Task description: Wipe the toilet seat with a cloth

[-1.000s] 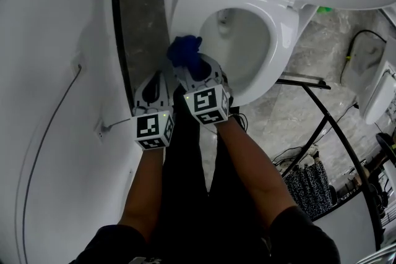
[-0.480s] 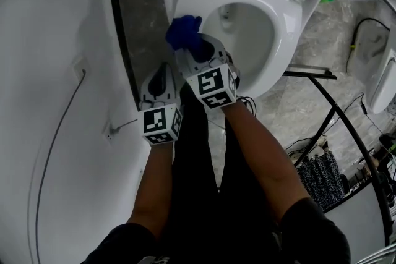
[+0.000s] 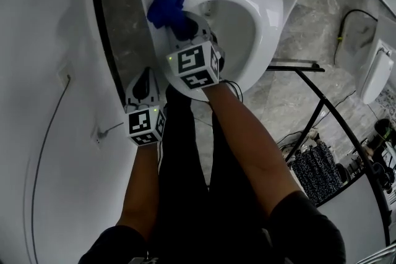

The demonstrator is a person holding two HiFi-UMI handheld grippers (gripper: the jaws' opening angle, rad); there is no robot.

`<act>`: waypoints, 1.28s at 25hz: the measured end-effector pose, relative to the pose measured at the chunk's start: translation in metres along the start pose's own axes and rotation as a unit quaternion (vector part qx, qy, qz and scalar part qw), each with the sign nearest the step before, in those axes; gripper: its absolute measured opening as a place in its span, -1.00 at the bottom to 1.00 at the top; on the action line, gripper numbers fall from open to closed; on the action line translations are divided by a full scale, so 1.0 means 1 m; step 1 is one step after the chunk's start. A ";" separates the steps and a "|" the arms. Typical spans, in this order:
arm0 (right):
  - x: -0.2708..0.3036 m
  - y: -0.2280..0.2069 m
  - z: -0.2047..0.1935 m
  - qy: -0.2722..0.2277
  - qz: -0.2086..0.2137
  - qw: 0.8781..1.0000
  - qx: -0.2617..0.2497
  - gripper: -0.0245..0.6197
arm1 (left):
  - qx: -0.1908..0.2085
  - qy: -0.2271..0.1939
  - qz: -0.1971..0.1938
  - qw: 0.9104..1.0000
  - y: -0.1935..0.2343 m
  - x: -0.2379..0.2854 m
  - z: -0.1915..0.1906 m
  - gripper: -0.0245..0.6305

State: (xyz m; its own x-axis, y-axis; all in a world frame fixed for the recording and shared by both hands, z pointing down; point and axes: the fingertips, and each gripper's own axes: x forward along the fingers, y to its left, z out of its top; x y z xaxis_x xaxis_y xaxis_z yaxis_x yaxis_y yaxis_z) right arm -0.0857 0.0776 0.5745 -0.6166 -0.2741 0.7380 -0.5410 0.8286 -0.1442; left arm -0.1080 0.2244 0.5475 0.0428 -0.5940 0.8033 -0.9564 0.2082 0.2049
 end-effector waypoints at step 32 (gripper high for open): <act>-0.160 -0.057 0.010 -0.123 -0.058 0.985 0.104 -0.58 | -0.065 0.125 -0.128 0.982 -0.051 0.015 -0.065 -0.41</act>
State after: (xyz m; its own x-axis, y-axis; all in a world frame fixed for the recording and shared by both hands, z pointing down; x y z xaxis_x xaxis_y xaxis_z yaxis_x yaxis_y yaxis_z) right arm 0.0382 0.0696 0.4581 -0.6497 -0.4917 0.5797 -0.7054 0.6743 -0.2185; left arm -0.0402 0.2553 0.5854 0.3631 -0.4332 0.8249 -0.8604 0.1838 0.4753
